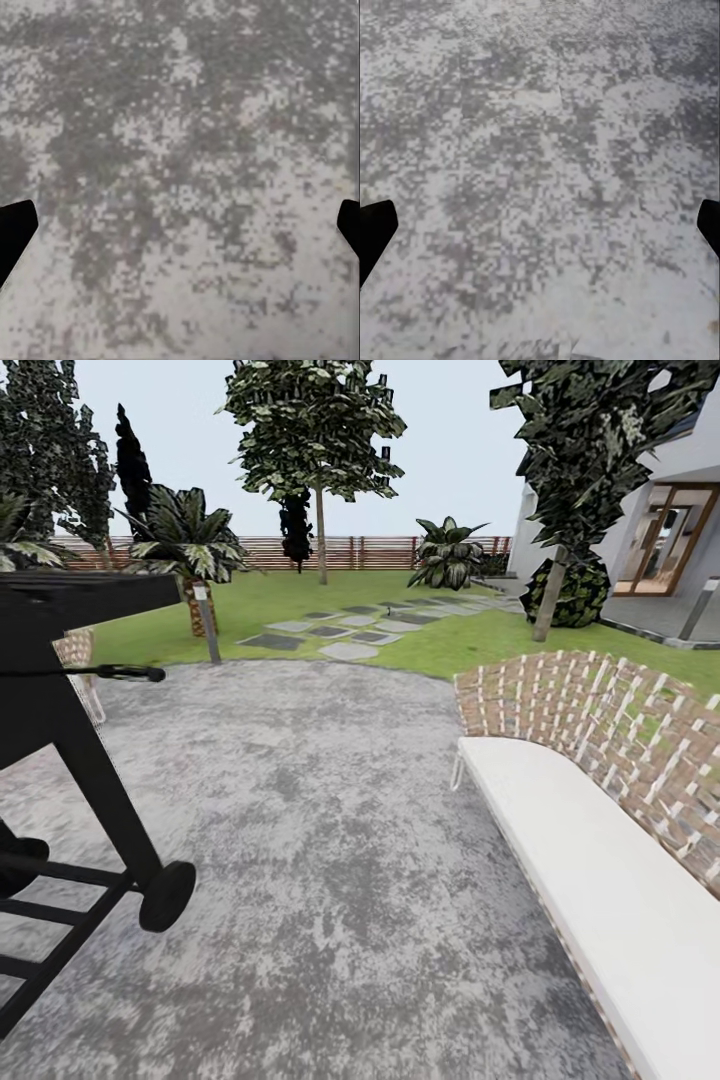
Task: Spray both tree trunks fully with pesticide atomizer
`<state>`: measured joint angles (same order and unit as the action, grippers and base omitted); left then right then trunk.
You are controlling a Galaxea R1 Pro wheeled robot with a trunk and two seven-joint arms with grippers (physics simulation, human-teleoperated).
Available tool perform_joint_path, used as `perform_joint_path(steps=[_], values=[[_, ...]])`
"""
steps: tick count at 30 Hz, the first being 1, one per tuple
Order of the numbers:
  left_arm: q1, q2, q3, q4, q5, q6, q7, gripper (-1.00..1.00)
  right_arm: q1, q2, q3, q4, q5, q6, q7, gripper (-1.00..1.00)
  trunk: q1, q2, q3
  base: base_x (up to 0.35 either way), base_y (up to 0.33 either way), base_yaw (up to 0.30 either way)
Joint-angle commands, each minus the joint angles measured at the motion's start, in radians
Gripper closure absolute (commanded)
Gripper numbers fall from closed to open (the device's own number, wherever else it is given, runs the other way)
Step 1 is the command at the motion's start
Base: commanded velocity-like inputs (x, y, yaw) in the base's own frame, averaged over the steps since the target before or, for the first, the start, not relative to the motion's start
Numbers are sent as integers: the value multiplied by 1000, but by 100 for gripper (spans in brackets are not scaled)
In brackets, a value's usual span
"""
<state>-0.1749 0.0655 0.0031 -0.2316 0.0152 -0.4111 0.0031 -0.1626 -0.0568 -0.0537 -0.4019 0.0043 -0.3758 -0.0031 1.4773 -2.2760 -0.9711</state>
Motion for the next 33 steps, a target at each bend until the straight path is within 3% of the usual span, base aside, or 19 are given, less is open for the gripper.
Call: perform_joint_path(steps=[1,13,33], values=[[0,0,0,0,0,0,0,-100,0,0,0,0,0,0,0,-100,0,0,0,335,-75,0],[0,0,0,0,0,0,0,-100,0,0,0,0,0,0,0,-100,0,0,0,336,-110,0],[0,-1,0,0,0,0,0,-100,0,0,0,0,0,0,0,-100,0,0,0,340,-5,0]])
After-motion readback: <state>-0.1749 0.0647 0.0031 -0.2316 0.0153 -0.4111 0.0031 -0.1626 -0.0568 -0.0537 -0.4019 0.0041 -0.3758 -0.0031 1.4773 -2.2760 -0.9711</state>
